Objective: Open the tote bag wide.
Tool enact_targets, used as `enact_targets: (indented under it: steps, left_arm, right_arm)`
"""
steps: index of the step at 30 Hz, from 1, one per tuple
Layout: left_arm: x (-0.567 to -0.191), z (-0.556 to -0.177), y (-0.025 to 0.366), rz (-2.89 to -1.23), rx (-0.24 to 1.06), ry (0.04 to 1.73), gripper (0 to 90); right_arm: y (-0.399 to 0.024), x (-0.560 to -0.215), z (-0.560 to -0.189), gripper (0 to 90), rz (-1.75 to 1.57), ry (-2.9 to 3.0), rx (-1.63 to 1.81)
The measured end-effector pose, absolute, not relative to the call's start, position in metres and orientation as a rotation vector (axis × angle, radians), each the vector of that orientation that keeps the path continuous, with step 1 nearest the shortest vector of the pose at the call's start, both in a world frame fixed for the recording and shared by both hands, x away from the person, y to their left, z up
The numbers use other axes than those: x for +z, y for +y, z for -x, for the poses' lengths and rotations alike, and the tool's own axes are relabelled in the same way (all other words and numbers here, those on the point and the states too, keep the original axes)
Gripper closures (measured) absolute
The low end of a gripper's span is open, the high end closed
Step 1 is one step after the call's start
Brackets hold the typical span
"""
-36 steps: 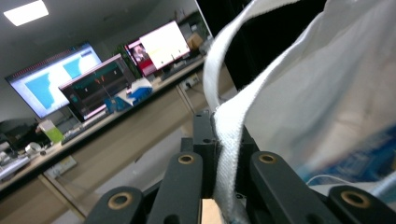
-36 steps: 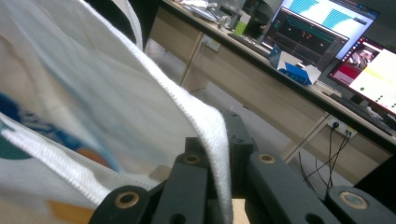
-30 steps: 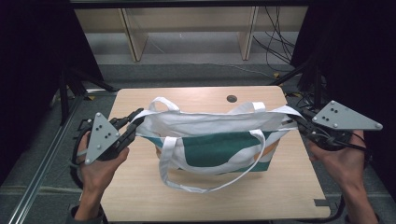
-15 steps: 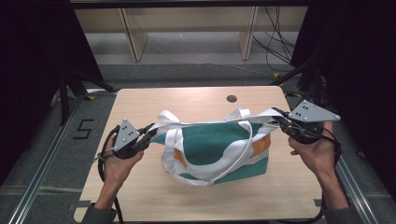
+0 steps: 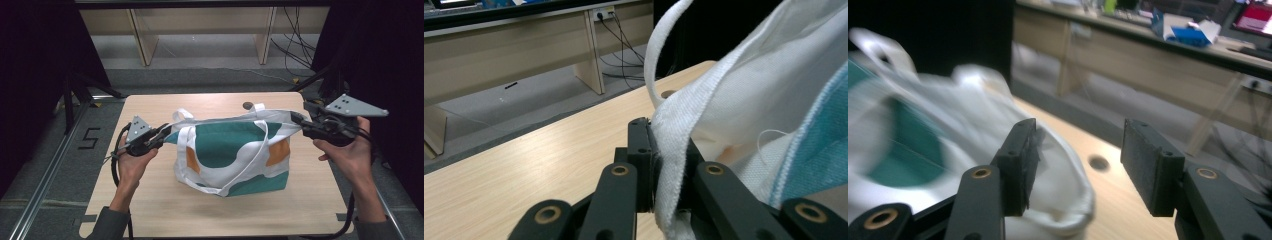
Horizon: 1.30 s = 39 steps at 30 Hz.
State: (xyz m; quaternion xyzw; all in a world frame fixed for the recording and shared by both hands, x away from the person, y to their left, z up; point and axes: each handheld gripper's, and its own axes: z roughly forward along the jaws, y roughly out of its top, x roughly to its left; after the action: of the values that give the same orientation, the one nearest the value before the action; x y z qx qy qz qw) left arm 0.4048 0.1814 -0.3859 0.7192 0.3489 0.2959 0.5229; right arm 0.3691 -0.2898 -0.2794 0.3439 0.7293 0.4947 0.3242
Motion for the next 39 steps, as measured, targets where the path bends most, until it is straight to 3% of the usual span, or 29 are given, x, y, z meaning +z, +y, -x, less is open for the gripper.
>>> enact_targets:
  steps: [6,13,19,22,25,26,31,33,36,39]
  left_arm:
    - [-0.389,-0.410,0.181,-1.725,0.683,0.838,80.5]
    - [-0.388,-0.409,0.182,-1.705,0.676,0.814,80.4]
    - [-0.387,-0.406,0.184,-1.694,0.667,0.807,80.2]
    - [-0.388,-0.407,0.185,-1.686,0.661,0.798,79.8]
    - [-0.388,-0.406,0.184,-1.690,0.668,0.788,79.4]
    - [-0.388,-0.406,0.184,-1.685,0.665,0.786,79.1]
    - [-0.387,-0.405,0.183,-1.688,0.672,0.761,78.8]
    - [-0.388,-0.405,0.184,-1.673,0.662,0.752,74.7]
    - [-0.387,-0.406,0.187,-1.618,0.673,0.822,51.5]
    - [-0.380,-0.399,0.197,-1.580,0.650,0.933,40.7]
  right_arm:
    - [-0.280,-0.263,-0.347,49.0,-0.878,1.935,1.321]
    - [-0.262,-0.318,-0.318,49.1,-0.871,2.047,1.372]
    - [-0.242,-0.350,-0.343,43.3,-0.898,2.141,1.326]
    - [-0.234,-0.357,-0.352,53.7,-0.850,2.195,1.276]
    - [-0.231,-0.359,-0.355,78.7,-0.790,2.214,1.181]
    - [-0.231,-0.359,-0.355,83.5,-0.765,2.207,1.128]
    - [-0.233,-0.361,-0.357,87.1,-0.733,2.214,1.113]
    - [-0.234,-0.362,-0.357,87.8,-0.740,2.249,1.139]
    - [-0.235,-0.362,-0.355,88.2,-0.721,2.234,1.127]
    - [-0.236,-0.362,-0.352,88.5,-0.724,2.237,1.137]
